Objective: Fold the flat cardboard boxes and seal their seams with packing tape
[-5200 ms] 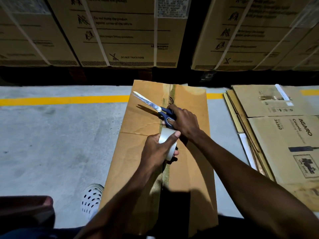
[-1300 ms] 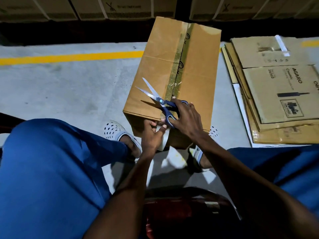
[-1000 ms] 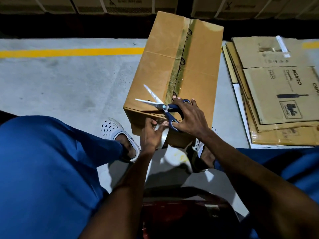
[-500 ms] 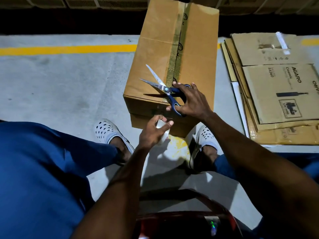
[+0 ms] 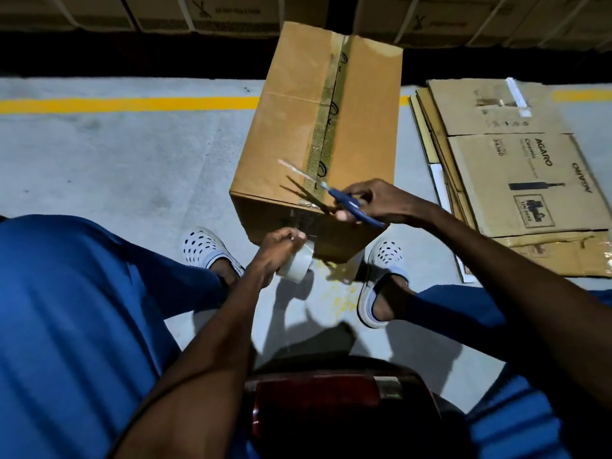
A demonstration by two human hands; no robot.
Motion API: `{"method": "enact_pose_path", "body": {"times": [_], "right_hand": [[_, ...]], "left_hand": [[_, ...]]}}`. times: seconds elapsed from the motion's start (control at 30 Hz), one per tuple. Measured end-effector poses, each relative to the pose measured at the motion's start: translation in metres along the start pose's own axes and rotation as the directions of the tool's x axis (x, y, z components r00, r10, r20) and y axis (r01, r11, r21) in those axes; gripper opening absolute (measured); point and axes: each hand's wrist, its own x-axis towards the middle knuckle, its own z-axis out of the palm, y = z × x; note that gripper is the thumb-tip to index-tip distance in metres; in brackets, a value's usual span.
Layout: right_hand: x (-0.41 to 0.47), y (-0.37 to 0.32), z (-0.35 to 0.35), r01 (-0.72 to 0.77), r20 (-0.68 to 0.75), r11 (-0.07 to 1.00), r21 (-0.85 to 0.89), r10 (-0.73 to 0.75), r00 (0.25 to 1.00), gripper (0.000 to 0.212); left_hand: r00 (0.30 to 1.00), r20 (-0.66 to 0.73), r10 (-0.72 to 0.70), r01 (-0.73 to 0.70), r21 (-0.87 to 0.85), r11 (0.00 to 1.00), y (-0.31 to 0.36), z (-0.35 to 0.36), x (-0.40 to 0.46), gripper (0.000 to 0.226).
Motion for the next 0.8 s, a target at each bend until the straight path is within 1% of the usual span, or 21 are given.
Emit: {"method": "enact_pose_path", "body": {"times": [0.07,0.13,0.17,0.2,0.27,0.37,0.4,0.53,0.6,0.7,0.8], "right_hand": [[-0.024,0.007,-0.001,-0.111,0.148,0.991,0.081,0.098,0.984,0.036],[-0.047,0.015,-0.003,-0.195,0.265,0.974,0.114,0.159,0.951,0.028],[-0.056,0.020,-0.004,-0.223,0.298,0.969,0.105,0.183,0.937,0.031],[-0.064,0.024,-0.004,-0.252,0.316,0.964,0.091,0.212,0.925,0.040],[-0.075,0.033,-0.005,-0.304,0.329,0.950,0.067,0.267,0.906,0.061],[-0.082,0.042,-0.004,-0.341,0.327,0.938,0.059,0.304,0.895,0.086],[-0.082,0.043,-0.003,-0.350,0.320,0.935,0.059,0.314,0.894,0.090],[-0.075,0.042,0.002,-0.334,0.301,0.939,0.082,0.296,0.906,0.091],[-0.067,0.038,0.008,-0.304,0.300,0.948,0.096,0.264,0.917,0.085],[-0.052,0.033,0.018,-0.282,0.283,0.952,0.120,0.239,0.929,0.063],[-0.037,0.032,0.027,-0.256,0.258,0.961,0.110,0.221,0.941,0.051]], "left_hand": [[1.000,-0.026,0.004,-0.004,-0.002,1.000,0.001,0.001,-0.004,0.011],[1.000,-0.025,-0.004,0.004,-0.007,1.000,0.002,0.002,-0.007,0.011],[1.000,-0.025,-0.004,0.004,-0.006,1.000,0.003,0.002,-0.008,0.011],[1.000,-0.029,0.003,-0.003,-0.002,1.000,0.004,0.002,-0.010,0.010],[0.999,-0.046,0.023,-0.023,0.003,1.000,0.006,0.004,-0.011,0.008],[0.998,-0.052,0.023,-0.023,0.005,1.000,0.007,0.006,-0.011,0.009],[0.998,-0.053,0.021,-0.021,0.006,1.000,0.007,0.006,-0.011,0.009],[0.999,-0.044,0.011,-0.011,0.003,1.000,0.010,0.006,-0.013,0.010],[0.999,-0.042,0.001,-0.001,0.005,1.000,0.009,0.006,-0.012,0.010],[0.999,-0.051,-0.005,0.005,0.003,1.000,0.008,0.006,-0.011,0.010],[0.999,-0.050,-0.020,0.019,-0.015,1.000,0.007,0.006,-0.011,0.010]]}}
